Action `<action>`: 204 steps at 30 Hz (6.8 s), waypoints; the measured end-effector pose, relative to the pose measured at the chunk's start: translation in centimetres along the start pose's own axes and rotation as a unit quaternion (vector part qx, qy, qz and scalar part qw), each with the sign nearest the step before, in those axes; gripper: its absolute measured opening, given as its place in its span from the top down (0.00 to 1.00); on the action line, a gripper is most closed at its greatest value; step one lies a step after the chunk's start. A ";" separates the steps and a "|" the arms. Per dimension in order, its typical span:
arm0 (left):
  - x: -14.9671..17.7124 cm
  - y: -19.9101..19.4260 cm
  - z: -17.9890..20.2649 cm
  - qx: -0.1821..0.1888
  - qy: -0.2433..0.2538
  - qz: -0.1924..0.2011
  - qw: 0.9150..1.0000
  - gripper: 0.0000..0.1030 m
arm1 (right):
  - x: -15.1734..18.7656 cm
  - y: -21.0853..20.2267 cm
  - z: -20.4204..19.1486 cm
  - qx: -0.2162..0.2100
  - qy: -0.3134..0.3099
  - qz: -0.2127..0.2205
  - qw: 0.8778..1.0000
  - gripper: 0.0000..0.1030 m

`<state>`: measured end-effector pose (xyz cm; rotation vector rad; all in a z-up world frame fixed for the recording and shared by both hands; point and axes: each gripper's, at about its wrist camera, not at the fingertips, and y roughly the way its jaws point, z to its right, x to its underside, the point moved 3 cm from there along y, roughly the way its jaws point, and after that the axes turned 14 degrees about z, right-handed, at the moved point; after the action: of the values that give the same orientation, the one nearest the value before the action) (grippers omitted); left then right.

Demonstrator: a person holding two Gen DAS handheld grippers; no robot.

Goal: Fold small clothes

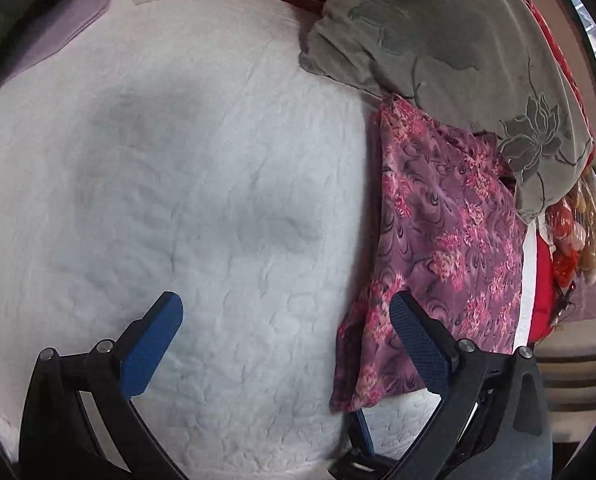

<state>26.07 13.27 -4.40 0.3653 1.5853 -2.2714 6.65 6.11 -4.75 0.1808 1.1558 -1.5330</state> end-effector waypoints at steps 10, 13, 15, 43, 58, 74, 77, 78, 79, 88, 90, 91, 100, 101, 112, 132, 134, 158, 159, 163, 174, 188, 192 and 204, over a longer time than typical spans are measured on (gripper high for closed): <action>-2.6 4.5 3.8 0.091 -0.038 -0.053 0.994 0.00 | -0.9 0.9 3.6 0.043 0.046 0.060 0.996 0.94; -3.0 6.2 5.6 0.100 -0.047 -0.069 0.991 0.00 | -1.2 -0.8 5.0 0.056 0.059 0.094 0.992 0.94; -3.1 7.2 7.3 0.108 -0.047 -0.079 0.990 0.00 | -1.2 -1.5 5.8 0.055 0.070 0.106 0.990 0.94; -0.1 1.8 30.8 0.099 0.115 -0.006 0.988 0.88 | 9.9 -10.3 21.1 0.044 0.459 0.135 0.877 0.94; 5.8 7.8 42.5 0.083 0.193 -0.060 0.976 0.88 | 21.9 -13.0 26.8 0.061 0.631 0.125 0.764 0.94; 4.8 6.5 40.7 0.101 0.166 -0.041 0.980 0.46 | 31.0 -10.2 26.7 0.022 0.763 0.038 0.645 0.74; 2.1 4.5 35.9 0.096 0.131 -0.004 0.987 0.38 | 31.4 -11.9 28.2 0.032 0.764 0.035 0.643 0.70; 1.7 4.3 34.4 0.091 0.121 -0.001 0.989 0.38 | 31.5 -12.3 28.7 0.037 0.766 0.041 0.641 0.69; 1.4 4.3 32.9 0.087 0.110 -0.001 0.990 0.38 | 31.8 -13.4 29.8 0.049 0.768 0.056 0.636 0.67; 4.0 6.5 25.9 0.118 0.021 -0.052 0.991 0.38 | 28.4 -5.5 39.6 0.019 0.683 0.013 0.730 0.48; 4.5 6.8 26.3 0.118 0.029 -0.052 0.991 0.38 | 27.5 -2.1 39.9 0.014 0.666 -0.014 0.746 0.48; 4.4 6.8 26.6 0.118 0.035 -0.049 0.991 0.38 | 27.1 -0.3 39.9 0.018 0.655 -0.029 0.755 0.48; 3.4 8.8 27.9 0.075 0.069 -0.012 0.995 0.37 | 25.2 2.2 40.9 0.024 0.593 0.000 0.805 0.96; 3.8 9.6 27.9 0.061 0.077 -0.023 0.995 0.37 | 26.3 3.5 40.6 0.021 0.597 -0.039 0.801 0.96; 8.2 4.9 27.4 0.014 0.147 0.024 0.989 0.37 | 26.6 -2.9 37.9 -0.023 0.590 -0.028 0.806 0.51; 13.8 3.6 26.6 0.033 0.137 -0.022 0.990 0.37 | 29.1 -7.5 32.9 -0.041 0.594 -0.078 0.799 0.55; 14.6 3.7 25.8 0.045 0.118 -0.039 0.991 0.37 | 29.2 -7.9 32.2 -0.050 0.590 -0.081 0.802 0.96; 8.2 6.0 24.5 0.102 0.054 -0.031 0.993 0.35 | 25.3 -1.6 35.9 0.009 0.515 -0.055 0.856 0.78; 7.5 5.7 24.5 0.111 0.044 -0.026 0.993 0.35 | 25.2 -1.7 36.5 0.012 0.519 -0.052 0.853 0.75; 4.8 5.8 25.4 0.113 0.035 -0.007 0.993 0.35 | 22.9 -1.0 40.4 0.023 0.527 -0.009 0.850 0.74; 3.4 9.0 25.1 0.111 0.031 -0.039 0.993 0.30 | 24.3 5.2 41.7 0.008 0.579 -0.070 0.812 0.67; 7.5 9.6 26.0 0.184 -0.053 -0.079 0.978 0.20 | 28.7 2.0 39.1 -0.152 0.683 -0.017 0.714 0.22; 7.6 9.7 27.1 0.181 -0.079 -0.079 0.977 0.22 | 26.8 3.4 38.4 -0.123 0.667 -0.034 0.734 0.42; 8.7 3.9 27.6 0.125 0.022 -0.013 0.992 0.77 | 19.4 -1.7 37.0 -0.013 0.524 -0.015 0.851 0.78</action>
<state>19.52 -15.10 -1.76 0.4634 1.3343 -2.5054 15.75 -34.15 2.00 1.0867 2.0154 -1.4338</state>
